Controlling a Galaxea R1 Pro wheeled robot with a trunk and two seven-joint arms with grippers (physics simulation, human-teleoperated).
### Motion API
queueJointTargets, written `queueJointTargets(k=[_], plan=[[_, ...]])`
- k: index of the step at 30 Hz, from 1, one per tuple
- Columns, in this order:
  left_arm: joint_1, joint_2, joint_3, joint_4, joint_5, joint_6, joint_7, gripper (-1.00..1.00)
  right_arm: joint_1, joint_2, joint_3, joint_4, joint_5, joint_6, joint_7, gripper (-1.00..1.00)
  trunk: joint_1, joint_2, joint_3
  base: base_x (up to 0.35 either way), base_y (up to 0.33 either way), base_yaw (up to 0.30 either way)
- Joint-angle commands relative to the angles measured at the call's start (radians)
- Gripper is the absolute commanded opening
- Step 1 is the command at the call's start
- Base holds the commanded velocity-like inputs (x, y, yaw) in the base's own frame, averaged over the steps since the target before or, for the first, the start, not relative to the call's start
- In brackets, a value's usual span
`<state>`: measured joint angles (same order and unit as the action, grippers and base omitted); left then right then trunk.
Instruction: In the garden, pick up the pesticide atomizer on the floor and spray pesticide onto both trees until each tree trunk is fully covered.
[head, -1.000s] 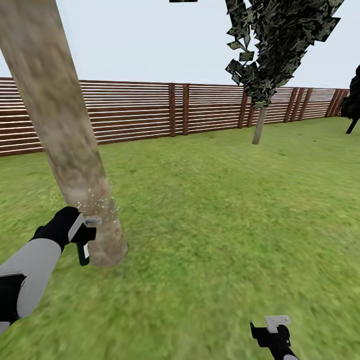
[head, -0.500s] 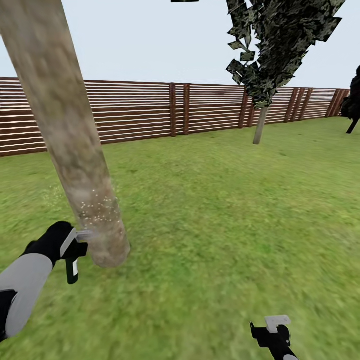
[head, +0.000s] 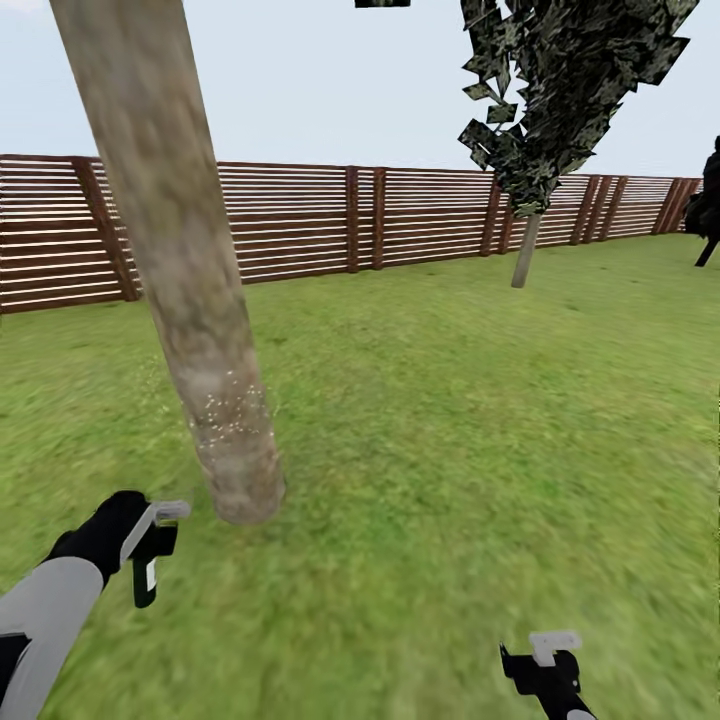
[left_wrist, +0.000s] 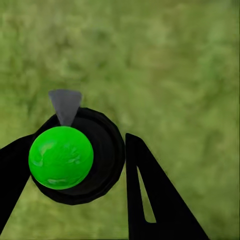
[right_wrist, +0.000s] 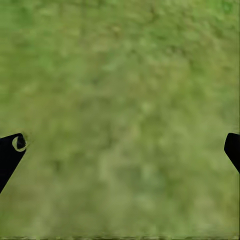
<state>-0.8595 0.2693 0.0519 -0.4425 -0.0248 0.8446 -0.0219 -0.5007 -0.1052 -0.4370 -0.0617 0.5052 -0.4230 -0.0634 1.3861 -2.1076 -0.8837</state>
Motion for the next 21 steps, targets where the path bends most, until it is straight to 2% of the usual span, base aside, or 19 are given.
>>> queueJointTargets(k=[1,4,7,8,10,11,12,13,14,15,16,17,19,21], plan=[[0.01,-0.004,0.005,0.003,-0.005,-0.018,-0.003,-1.0,-0.001,0.0,-0.005,0.003,0.011,-0.003,-0.006,1.0,-0.001,0.0,-0.001,-0.295,0.165,0.0],[0.05,-0.013,0.005,0.01,-0.003,-0.143,-0.01,-1.0,-0.001,0.0,-0.005,0.003,0.01,-0.003,-0.007,1.0,-0.001,0.0,-0.001,-0.296,0.161,0.0],[0.067,-0.022,0.005,0.013,-0.002,-0.243,-0.033,-1.0,-0.001,0.0,-0.005,0.004,0.011,-0.003,-0.006,1.0,-0.001,0.0,-0.001,-0.304,0.136,0.0],[0.069,-0.034,0.004,0.013,-0.007,-0.282,-0.086,-1.0,-0.001,0.0,-0.005,0.004,0.011,-0.003,-0.005,1.0,-0.001,0.0,-0.001,-0.161,0.065,0.0],[0.078,-0.041,0.0,0.012,-0.014,-0.308,-0.167,-1.0,-0.001,0.001,0.001,0.002,0.013,-0.003,-0.003,1.0,-0.001,0.0,-0.001,-0.062,0.025,0.0],[0.087,-0.043,-0.006,0.012,-0.016,-0.313,-0.192,-1.0,-0.001,0.001,0.016,0.001,0.016,-0.002,-0.001,1.0,-0.001,0.0,-0.001,-0.027,0.011,0.0],[0.104,-0.045,-0.047,0.011,-0.023,-0.333,-0.23,-1.0,-0.002,0.001,0.074,-0.002,0.039,-0.002,0.003,1.0,-0.001,0.0,-0.001,-0.014,0.006,0.0],[0.115,-0.054,-0.118,0.011,-0.031,-0.366,-0.272,-1.0,-0.002,0.001,0.147,-0.013,0.074,-0.002,0.011,1.0,-0.001,0.0,-0.001,-0.007,0.003,0.0],[0.123,-0.068,-0.237,0.012,-0.035,-0.418,-0.34,-1.0,-0.001,0.001,0.238,-0.054,0.121,-0.002,0.044,1.0,-0.001,0.0,-0.001,-0.003,0.001,0.0],[0.126,-0.075,-0.308,0.013,-0.036,-0.444,-0.392,-1.0,-0.002,0.002,0.285,-0.099,0.143,-0.001,0.091,1.0,-0.001,0.0,-0.001,-0.001,0.001,0.0],[0.127,-0.081,-0.356,0.013,-0.037,-0.457,-0.44,-1.0,-0.002,0.003,0.31,-0.156,0.155,0.0,0.17,1.0,-0.001,0.0,-0.001,0.0,0.0,0.0],[0.13,-0.088,-0.384,0.014,-0.039,-0.465,-0.476,-1.0,-0.001,0.004,0.324,-0.218,0.162,0.002,0.273,1.0,-0.001,0.0,-0.001,0.0,0.0,0.0],[0.148,-0.099,-0.415,0.015,-0.042,-0.471,-0.508,-1.0,-0.003,0.004,0.334,-0.319,0.168,0.022,0.511,1.0,-0.001,0.0,-0.001,0.0,0.0,0.0],[0.162,-0.106,-0.474,0.015,-0.044,-0.474,-0.517,-1.0,-0.012,0.005,0.337,-0.407,0.169,0.05,0.682,1.0,-0.001,0.0,-0.001,0.0,0.0,0.0]])
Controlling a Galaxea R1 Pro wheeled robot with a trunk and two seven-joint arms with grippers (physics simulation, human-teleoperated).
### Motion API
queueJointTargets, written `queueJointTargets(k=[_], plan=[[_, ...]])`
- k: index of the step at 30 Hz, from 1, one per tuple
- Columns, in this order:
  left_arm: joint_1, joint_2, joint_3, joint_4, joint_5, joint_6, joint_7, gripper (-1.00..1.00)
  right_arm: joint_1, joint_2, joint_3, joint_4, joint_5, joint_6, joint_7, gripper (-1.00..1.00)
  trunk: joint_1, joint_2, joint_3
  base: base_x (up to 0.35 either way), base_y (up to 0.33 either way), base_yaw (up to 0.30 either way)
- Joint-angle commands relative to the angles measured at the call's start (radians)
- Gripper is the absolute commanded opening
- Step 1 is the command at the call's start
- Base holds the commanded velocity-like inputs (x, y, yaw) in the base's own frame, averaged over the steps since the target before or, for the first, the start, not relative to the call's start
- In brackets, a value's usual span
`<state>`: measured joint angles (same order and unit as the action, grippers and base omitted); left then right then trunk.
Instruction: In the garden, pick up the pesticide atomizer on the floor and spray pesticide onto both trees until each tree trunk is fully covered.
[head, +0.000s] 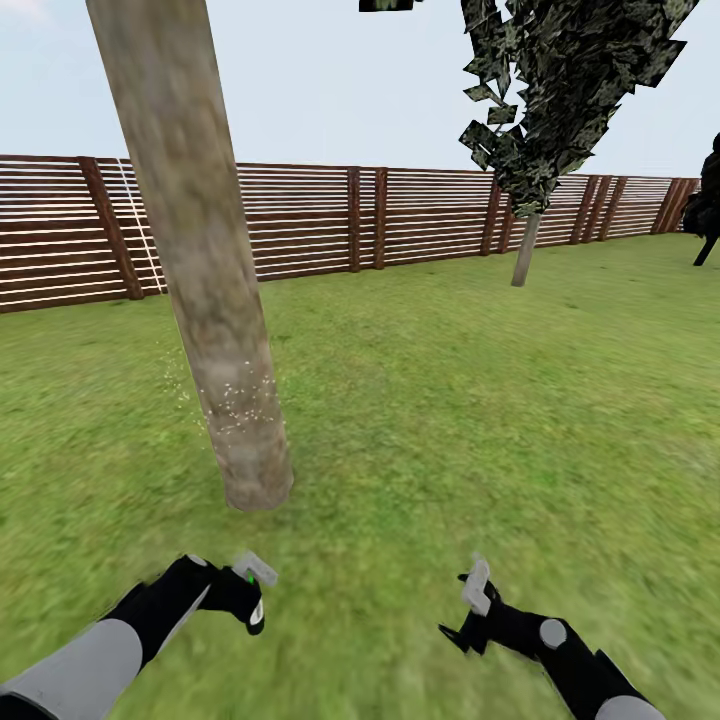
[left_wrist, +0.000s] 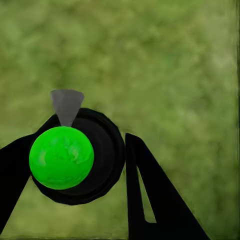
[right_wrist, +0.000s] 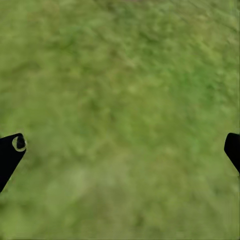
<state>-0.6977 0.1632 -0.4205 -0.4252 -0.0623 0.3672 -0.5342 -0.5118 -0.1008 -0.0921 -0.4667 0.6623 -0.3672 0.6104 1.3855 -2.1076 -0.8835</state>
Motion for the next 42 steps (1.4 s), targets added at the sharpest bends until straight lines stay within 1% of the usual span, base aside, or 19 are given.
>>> queueJointTargets(k=[1,3,5,8,14,17,21,22,23,25,27,28,31,33,34,37,38,41,42], plan=[[0.001,-0.002,-0.028,-0.003,-0.006,-0.001,-0.006,-1.0,-0.004,0.002,-0.007,-0.037,0.012,0.005,0.046,1.0,0.0,0.0,-0.001,0.0,0.0,0.0],[-0.01,-0.004,-0.015,-0.009,0.008,0.011,0.005,-1.0,-0.015,0.014,-0.019,-0.041,0.001,0.005,0.033,1.0,0.0,0.0,-0.001,0.0,0.0,0.0],[-0.01,-0.003,-0.012,-0.009,0.017,0.022,0.006,-1.0,-0.017,0.025,-0.019,-0.041,0.001,0.005,0.033,1.0,0.0,0.0,-0.001,0.0,0.0,0.0],[-0.003,-0.011,-0.027,-0.025,0.003,0.014,-0.006,-1.0,-0.019,0.042,-0.008,-0.037,0.006,0.004,0.036,1.0,0.0,0.0,-0.001,0.0,0.0,0.0],[-0.005,-0.013,-0.06,-0.045,-0.026,-0.018,-0.039,-1.0,-0.019,0.076,0.026,-0.036,0.008,0.005,0.06,1.0,0.0,0.0,-0.001,0.0,0.0,0.0],[-0.006,-0.014,-0.063,-0.044,-0.042,-0.035,-0.056,-1.0,-0.019,0.093,0.043,-0.04,0.008,0.004,0.077,1.0,0.0,0.0,-0.001,0.0,0.0,0.0],[-0.006,-0.014,-0.064,-0.034,-0.066,-0.057,-0.078,-1.0,-0.019,0.1,0.066,-0.041,0.008,0.004,0.099,1.0,0.0,0.0,-0.001,0.0,0.0,0.0],[-0.006,-0.015,-0.063,-0.035,-0.286,-0.231,-0.34,-1.0,-0.019,0.107,0.103,-0.042,0.008,0.004,0.225,1.0,0.0,0.0,-0.001,0.0,0.0,0.0],[-0.006,-0.016,-0.063,-0.037,-0.314,-0.233,-0.347,-1.0,-0.02,0.114,0.103,-0.042,0.009,0.004,0.241,1.0,0.0,0.0,-0.001,0.0,0.0,0.0],[-0.006,-0.027,-0.063,-0.041,-0.366,-0.234,-0.386,-1.0,-0.02,0.126,0.104,-0.06,0.009,0.004,0.272,1.0,0.0,0.0,-0.001,0.0,0.0,0.0],[-0.007,-0.036,-0.063,-0.043,-0.39,-0.234,-0.421,-1.0,-0.02,0.131,0.104,-0.076,0.01,0.004,0.291,1.0,0.0,0.0,-0.001,0.0,0.0,0.0],[-0.007,-0.038,-0.063,-0.043,-0.395,-0.234,-0.428,-1.0,-0.02,0.132,0.104,-0.079,0.009,0.004,0.296,-1.0,0.0,0.0,-0.001,0.0,0.0,0.0],[-0.008,-0.046,-0.063,-0.044,-0.399,-0.234,-0.436,-1.0,-0.02,0.134,0.104,-0.083,0.009,0.004,0.3,-1.0,0.0,0.0,-0.001,0.0,0.0,0.0],[-0.009,-0.058,-0.063,-0.044,-0.4,-0.233,-0.436,-1.0,-0.02,0.135,0.104,-0.084,0.008,0.004,0.301,-1.0,0.0,0.0,-0.001,0.0,0.0,0.0],[-0.009,-0.066,-0.063,-0.043,-0.408,-0.233,-0.437,-1.0,-0.02,0.137,0.104,-0.084,0.008,0.004,0.303,-1.0,0.0,0.0,-0.001,0.0,0.0,0.0],[-0.008,-0.086,-0.062,-0.043,-0.458,-0.231,-0.437,-1.0,-0.02,0.147,0.104,-0.086,0.009,0.004,0.331,-1.0,0.0,0.0,-0.001,0.0,0.0,0.0],[-0.006,-0.098,-0.062,-0.043,-0.473,-0.231,-0.437,-1.0,-0.02,0.149,0.104,-0.091,0.009,0.006,0.349,-1.0,0.0,0.0,-0.001,0.0,0.0,0.0],[-0.001,-0.126,-0.063,-0.041,-0.497,-0.231,-0.436,-1.0,-0.02,0.15,0.103,-0.109,0.008,0.008,0.374,-1.0,0.0,0.0,-0.001,0.0,0.0,0.0],[-0.001,-0.138,-0.063,-0.038,-0.514,-0.231,-0.434,-1.0,-0.02,0.15,0.103,-0.111,0.008,0.008,0.377,-1.0,0.0,0.0,-0.001,0.0,0.0,0.0]])
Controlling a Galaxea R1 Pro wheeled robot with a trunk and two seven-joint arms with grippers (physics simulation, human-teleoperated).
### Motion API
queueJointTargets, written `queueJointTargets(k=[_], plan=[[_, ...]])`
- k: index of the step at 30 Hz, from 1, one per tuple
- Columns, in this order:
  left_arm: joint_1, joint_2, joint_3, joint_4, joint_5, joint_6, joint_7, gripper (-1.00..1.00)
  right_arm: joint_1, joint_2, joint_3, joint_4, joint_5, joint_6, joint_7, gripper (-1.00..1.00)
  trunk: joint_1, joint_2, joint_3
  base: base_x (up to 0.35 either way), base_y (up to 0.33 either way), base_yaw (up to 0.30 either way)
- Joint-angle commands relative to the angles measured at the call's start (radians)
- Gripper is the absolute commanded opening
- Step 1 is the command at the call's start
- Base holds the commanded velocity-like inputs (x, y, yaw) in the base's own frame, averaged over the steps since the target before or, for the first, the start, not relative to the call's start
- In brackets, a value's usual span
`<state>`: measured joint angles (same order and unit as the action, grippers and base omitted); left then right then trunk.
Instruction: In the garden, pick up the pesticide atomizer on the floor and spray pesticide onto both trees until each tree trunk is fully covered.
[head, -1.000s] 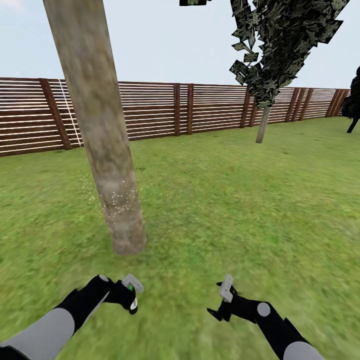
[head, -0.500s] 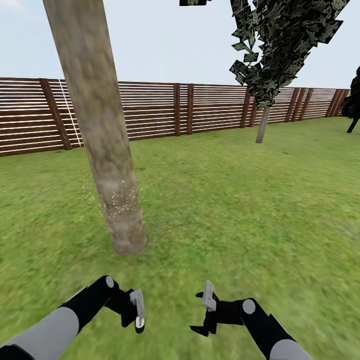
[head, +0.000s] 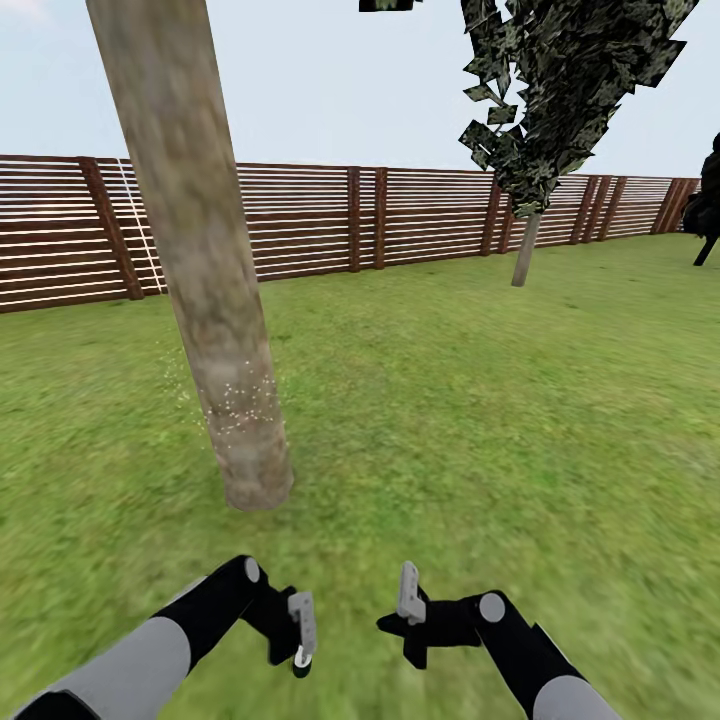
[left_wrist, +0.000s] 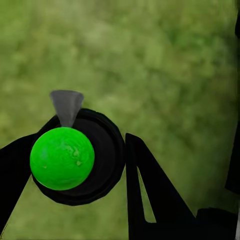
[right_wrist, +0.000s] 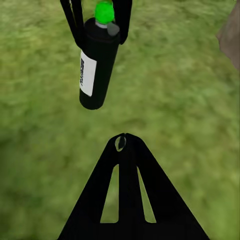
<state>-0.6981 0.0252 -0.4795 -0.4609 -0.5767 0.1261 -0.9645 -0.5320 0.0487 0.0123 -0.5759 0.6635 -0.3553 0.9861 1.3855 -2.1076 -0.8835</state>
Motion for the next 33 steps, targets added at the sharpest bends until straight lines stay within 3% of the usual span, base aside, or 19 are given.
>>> queueJointTargets(k=[1,6,23,33], plan=[[0.0,-0.005,-0.003,-0.001,-0.014,0.01,-0.002,-1.0,0.0,0.0,-0.001,-0.003,0.007,-0.004,0.002,-1.0,0.0,0.0,-0.001,0.0,0.0,0.0],[0.004,-0.016,-0.001,0.001,-0.05,0.01,0.003,-1.0,0.0,0.014,-0.001,-0.028,0.005,-0.002,0.004,-1.0,0.0,0.0,-0.001,0.0,0.0,0.0],[0.003,-0.082,-0.004,-0.009,-0.054,0.01,0.015,-1.0,0.0,0.039,0.0,-0.028,0.007,-0.002,0.003,-1.0,0.0,0.0,-0.001,0.0,0.0,0.0],[0.003,-0.101,-0.002,-0.01,-0.07,0.005,0.014,-1.0,0.0,0.039,0.0,-0.026,0.01,-0.003,0.003,-1.0,0.0,0.0,-0.001,0.0,0.0,0.0]])
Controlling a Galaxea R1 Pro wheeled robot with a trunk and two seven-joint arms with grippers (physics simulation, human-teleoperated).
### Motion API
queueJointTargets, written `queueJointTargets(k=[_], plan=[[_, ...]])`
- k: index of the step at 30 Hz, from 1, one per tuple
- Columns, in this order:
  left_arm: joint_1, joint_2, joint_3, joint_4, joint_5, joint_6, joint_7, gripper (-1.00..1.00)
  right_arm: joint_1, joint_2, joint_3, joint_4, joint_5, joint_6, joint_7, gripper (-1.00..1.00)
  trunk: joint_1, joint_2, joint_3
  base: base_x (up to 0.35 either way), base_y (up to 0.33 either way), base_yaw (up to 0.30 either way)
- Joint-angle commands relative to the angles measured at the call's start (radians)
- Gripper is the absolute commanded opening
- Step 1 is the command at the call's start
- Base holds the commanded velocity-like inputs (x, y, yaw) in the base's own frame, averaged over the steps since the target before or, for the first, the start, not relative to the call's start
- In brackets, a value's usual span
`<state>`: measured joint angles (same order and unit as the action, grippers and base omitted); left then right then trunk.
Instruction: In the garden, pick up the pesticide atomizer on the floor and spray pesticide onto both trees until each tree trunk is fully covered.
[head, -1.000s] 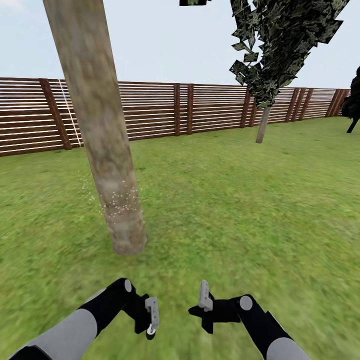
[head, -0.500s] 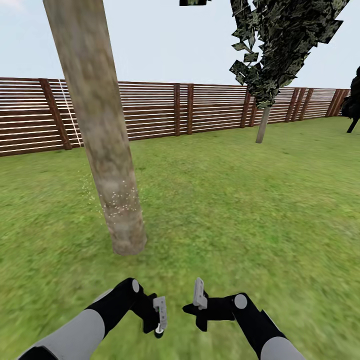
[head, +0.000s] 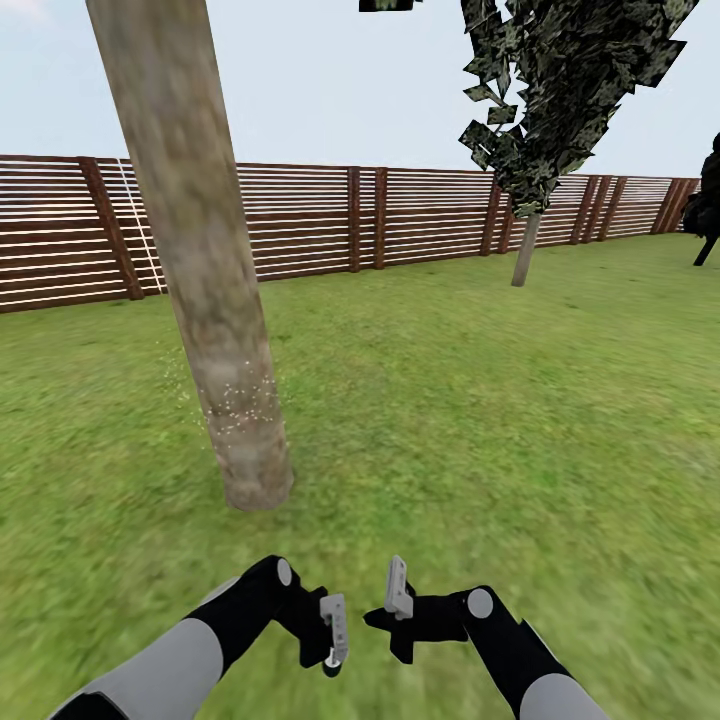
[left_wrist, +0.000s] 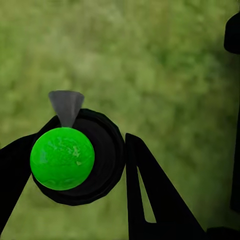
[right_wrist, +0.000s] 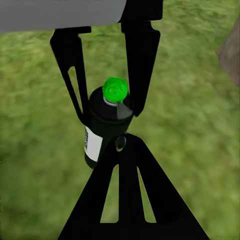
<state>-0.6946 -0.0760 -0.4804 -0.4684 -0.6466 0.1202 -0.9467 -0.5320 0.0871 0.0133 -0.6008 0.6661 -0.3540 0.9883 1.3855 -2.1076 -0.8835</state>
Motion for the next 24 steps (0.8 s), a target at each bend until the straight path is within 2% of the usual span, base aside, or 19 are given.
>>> queueJointTargets(k=[1,17,24], plan=[[0.0,-0.001,-0.001,-0.002,0.0,0.01,-0.004,-1.0,0.0,0.0,-0.001,-0.002,0.007,-0.005,0.001,-1.0,0.0,0.0,-0.001,0.0,0.0,0.0],[0.001,-0.032,-0.002,-0.001,0.001,0.007,-0.004,-1.0,0.0,0.0,-0.002,-0.002,0.007,-0.005,0.001,-1.0,0.0,0.0,-0.001,0.0,0.0,0.0],[0.001,-0.045,-0.021,-0.002,0.0,0.008,-0.004,-1.0,0.0,0.0,-0.003,-0.003,0.007,-0.005,0.001,-1.0,0.0,0.0,-0.001,0.0,0.0,0.0]])
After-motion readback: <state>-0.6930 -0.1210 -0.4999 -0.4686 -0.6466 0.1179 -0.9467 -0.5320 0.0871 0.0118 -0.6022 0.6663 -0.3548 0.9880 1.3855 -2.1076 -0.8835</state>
